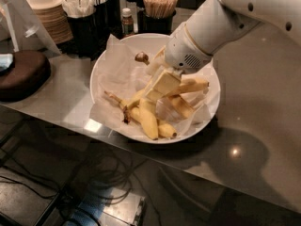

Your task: Pick banana from white bowl

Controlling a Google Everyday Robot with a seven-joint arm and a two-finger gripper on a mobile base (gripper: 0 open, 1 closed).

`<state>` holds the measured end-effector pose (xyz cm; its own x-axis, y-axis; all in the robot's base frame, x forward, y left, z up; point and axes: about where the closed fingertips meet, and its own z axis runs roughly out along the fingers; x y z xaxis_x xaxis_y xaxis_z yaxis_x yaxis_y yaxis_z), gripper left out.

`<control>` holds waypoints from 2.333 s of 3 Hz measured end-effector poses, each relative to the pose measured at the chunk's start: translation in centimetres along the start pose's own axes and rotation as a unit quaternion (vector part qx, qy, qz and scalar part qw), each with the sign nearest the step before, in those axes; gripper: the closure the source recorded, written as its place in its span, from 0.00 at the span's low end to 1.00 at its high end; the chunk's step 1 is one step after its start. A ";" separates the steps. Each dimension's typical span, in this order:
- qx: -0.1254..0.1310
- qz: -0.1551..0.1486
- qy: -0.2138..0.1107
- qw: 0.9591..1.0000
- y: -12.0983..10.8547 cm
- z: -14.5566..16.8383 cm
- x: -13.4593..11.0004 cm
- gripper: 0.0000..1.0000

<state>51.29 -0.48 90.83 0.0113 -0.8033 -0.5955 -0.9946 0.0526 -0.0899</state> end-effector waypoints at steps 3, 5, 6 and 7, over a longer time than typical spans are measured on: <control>-0.007 0.017 0.003 1.000 -1.0 0.0 1.4 0.00; -0.022 0.038 0.004 0.999 -2.1 0.7 3.2 0.00; -0.022 0.038 0.004 0.999 -2.1 0.7 3.2 0.19; -0.022 0.038 0.004 0.999 -2.1 0.7 3.2 0.42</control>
Offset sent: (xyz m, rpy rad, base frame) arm 0.0000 0.0000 0.0000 0.0000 0.0000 0.0000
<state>53.44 -2.73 88.52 -0.0647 -0.8022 -0.5936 -0.9961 0.0874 -0.0096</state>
